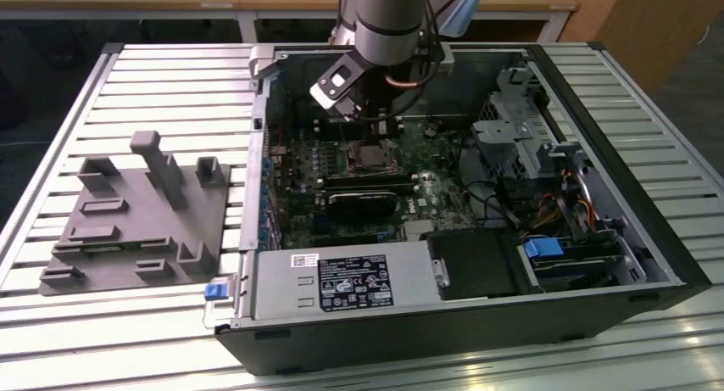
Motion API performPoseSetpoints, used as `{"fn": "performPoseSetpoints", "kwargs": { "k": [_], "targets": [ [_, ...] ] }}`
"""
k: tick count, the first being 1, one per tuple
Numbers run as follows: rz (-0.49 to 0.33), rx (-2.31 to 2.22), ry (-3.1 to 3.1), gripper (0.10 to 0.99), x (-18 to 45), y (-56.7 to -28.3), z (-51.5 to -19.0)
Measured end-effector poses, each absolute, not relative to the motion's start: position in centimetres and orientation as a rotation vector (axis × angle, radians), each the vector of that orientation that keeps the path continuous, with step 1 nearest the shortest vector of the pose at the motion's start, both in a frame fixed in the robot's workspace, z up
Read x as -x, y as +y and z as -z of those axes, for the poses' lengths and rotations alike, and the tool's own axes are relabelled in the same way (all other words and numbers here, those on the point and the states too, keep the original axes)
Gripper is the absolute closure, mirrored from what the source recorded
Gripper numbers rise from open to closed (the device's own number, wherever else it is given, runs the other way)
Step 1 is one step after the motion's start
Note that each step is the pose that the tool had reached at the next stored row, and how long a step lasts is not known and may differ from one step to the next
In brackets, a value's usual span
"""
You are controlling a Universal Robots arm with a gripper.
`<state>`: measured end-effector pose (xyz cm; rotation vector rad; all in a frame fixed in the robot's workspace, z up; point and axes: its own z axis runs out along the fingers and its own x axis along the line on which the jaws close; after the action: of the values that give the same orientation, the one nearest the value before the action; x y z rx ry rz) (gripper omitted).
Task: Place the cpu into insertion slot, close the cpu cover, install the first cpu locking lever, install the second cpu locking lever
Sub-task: 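Close the cpu cover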
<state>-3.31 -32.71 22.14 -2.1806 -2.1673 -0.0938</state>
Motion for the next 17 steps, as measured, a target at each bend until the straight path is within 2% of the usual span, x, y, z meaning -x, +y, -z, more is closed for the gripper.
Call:
{"fn": "performPoseSetpoints", "kwargs": {
  "k": [17],
  "targets": [
    [0.093, 2.181, -2.167, 0.980, 4.8, -32.7, -20.5]
  ]
}}
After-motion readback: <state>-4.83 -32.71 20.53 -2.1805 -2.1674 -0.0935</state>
